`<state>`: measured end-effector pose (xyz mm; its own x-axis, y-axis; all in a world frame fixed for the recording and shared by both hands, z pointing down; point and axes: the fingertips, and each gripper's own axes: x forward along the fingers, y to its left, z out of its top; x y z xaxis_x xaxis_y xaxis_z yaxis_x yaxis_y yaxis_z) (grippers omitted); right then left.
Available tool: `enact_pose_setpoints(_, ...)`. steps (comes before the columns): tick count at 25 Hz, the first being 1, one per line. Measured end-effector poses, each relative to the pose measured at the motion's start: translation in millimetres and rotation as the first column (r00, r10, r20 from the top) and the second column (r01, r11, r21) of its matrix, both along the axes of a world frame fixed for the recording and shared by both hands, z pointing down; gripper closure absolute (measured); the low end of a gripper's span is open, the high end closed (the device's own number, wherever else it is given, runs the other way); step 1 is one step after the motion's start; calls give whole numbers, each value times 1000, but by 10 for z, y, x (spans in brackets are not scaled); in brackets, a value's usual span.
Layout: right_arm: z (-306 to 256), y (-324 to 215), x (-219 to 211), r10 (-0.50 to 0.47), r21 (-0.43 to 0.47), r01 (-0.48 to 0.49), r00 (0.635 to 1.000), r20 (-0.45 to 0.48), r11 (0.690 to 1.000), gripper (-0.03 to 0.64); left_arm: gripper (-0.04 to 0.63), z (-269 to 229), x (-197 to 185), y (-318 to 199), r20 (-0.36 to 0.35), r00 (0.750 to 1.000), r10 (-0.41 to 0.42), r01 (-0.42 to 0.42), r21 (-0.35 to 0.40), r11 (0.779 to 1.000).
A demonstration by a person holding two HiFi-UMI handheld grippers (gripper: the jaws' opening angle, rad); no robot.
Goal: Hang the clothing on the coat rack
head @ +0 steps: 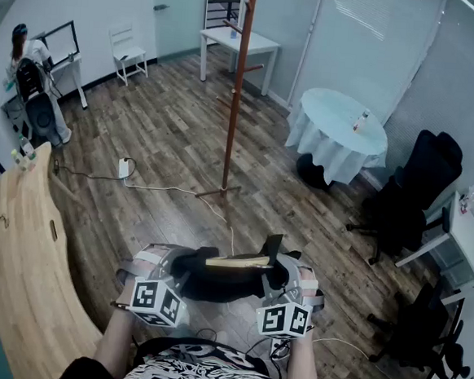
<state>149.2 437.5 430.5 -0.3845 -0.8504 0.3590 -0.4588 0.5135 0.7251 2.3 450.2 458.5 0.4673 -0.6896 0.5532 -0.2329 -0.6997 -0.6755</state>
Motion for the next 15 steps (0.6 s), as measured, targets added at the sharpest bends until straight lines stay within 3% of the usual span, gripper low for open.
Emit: enact_pose_setpoints(15,-107,165,118,-59,-10,59,998,16,998,522,589,-262,154,175,-5,999,-34,34,0,999)
